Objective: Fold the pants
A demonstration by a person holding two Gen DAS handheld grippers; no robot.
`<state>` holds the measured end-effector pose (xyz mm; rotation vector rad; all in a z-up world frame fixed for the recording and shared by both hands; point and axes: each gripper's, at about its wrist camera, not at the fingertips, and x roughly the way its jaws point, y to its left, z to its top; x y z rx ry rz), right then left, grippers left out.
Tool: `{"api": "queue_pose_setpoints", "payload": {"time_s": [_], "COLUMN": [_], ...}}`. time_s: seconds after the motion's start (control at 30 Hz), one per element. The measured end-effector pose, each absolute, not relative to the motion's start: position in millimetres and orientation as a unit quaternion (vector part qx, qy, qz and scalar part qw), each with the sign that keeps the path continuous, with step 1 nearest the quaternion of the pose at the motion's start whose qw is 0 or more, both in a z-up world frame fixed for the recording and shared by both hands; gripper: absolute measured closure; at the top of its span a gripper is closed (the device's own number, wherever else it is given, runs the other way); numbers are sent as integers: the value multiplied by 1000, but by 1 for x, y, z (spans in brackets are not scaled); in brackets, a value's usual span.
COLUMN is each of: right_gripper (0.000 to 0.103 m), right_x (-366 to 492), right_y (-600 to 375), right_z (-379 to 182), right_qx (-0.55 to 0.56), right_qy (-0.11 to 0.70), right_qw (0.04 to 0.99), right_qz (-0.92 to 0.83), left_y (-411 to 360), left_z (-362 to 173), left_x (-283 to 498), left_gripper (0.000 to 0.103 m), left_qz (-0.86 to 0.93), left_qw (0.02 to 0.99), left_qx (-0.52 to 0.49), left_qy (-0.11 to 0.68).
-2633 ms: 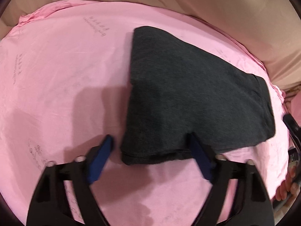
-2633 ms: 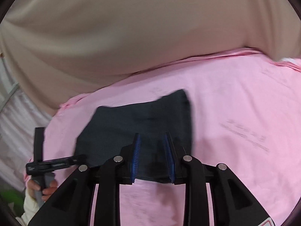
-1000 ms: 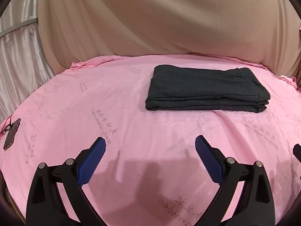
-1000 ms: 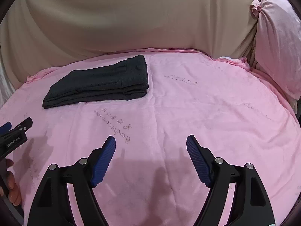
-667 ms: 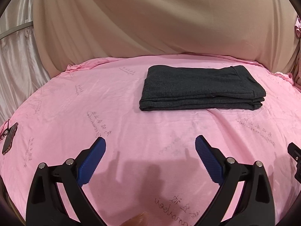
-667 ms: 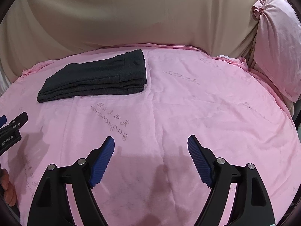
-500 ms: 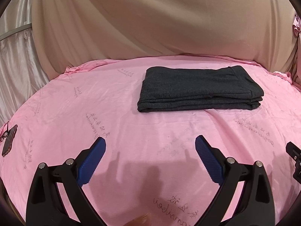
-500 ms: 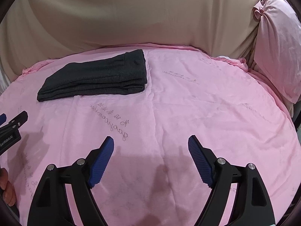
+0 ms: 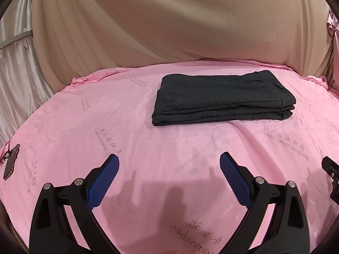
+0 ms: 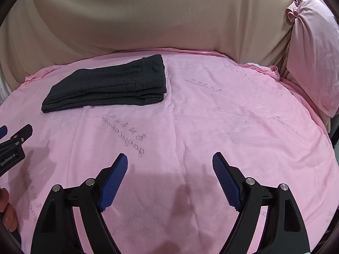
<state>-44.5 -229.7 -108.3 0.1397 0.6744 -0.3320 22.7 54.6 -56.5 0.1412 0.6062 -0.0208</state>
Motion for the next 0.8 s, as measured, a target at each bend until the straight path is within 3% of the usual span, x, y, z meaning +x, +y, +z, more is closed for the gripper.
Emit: {"api": "queue_pose_setpoints", "payload": {"time_s": [0.33, 0.8], "right_gripper": [22, 19], "right_x": [-45, -43], "right_y": [-233, -236], "right_z": [-109, -110], "right_qx": [72, 74], "right_qy": [332, 333], "right_qw": [928, 928], "right_qz": [-155, -151], "left_y": [66, 43], "left_z": [-60, -59], "left_x": [28, 21], "left_gripper": [5, 5], "left_qz": [-9, -39], "left_qw": [950, 949], "left_qx": [39, 87], "left_qy": [310, 300]}}
